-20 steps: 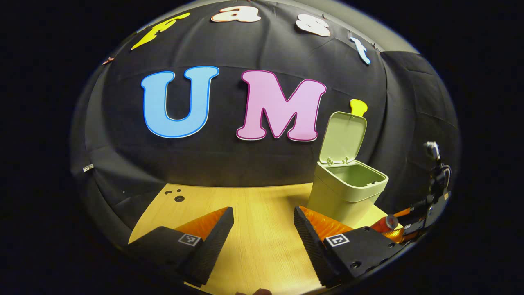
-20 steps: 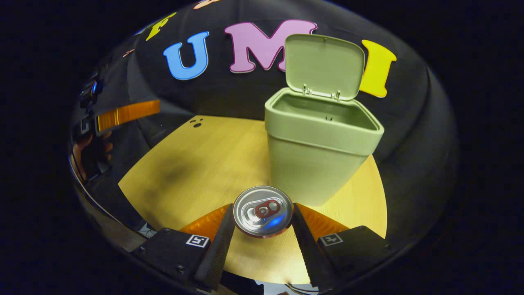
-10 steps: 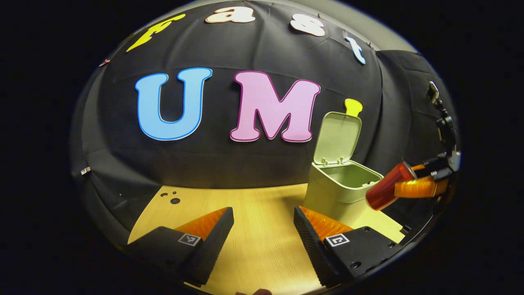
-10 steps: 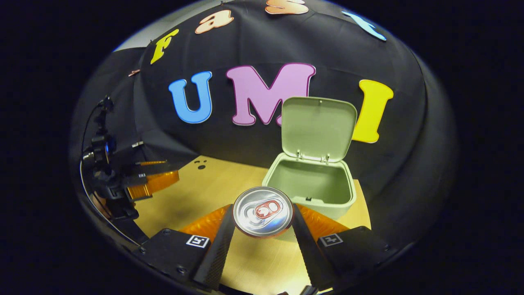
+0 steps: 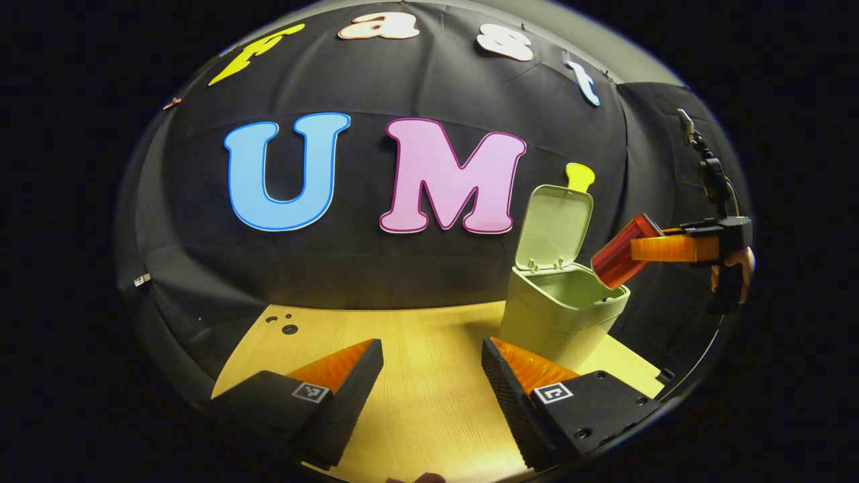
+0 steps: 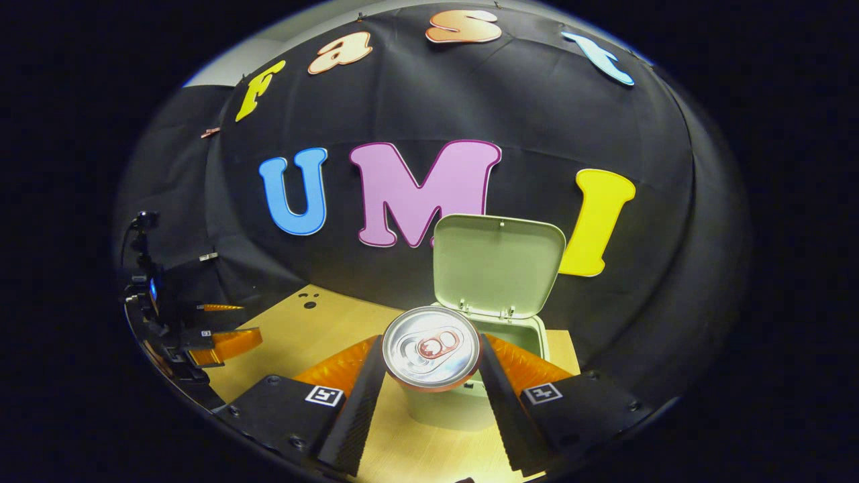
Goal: Press the lid of the desktop garbage bin to open it, pick up the crumpled paper on the desktop and throw it into the bin, then pick up the pop can on the desktop and drop it into the bin, and finally close the garbage bin lid.
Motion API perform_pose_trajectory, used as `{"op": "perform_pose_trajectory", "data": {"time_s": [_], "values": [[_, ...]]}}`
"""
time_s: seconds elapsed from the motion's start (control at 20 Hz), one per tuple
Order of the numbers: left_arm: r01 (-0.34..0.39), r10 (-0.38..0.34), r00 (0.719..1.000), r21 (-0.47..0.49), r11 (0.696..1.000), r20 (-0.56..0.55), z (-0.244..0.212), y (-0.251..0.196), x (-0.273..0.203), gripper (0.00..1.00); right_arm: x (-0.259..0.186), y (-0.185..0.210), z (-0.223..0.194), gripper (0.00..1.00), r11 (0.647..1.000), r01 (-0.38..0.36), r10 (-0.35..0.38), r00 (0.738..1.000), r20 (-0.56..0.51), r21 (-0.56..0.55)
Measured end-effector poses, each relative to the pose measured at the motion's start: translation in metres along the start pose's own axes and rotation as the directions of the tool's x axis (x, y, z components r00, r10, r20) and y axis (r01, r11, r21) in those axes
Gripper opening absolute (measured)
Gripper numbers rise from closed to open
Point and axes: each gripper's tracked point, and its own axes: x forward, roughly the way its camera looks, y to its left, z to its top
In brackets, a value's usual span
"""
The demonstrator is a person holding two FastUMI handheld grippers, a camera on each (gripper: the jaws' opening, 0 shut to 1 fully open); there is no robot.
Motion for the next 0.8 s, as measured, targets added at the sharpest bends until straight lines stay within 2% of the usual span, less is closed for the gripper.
{"op": "perform_pose_trajectory", "data": {"time_s": [0.35,0.8], "values": [[-0.007,0.007,1.0,0.001,1.0,0.0,0.001,0.002,-0.001,0.95,0.045,-0.019,-0.011,0.82,0.999,0.023,-0.021,0.998,-0.059,0.034],[-0.024,0.024,1.0,-0.014,1.0,-0.012,-0.005,0.008,0.0,0.95,0.105,-0.028,-0.046,0.82,0.998,0.04,-0.033,0.986,-0.163,0.039]]}}
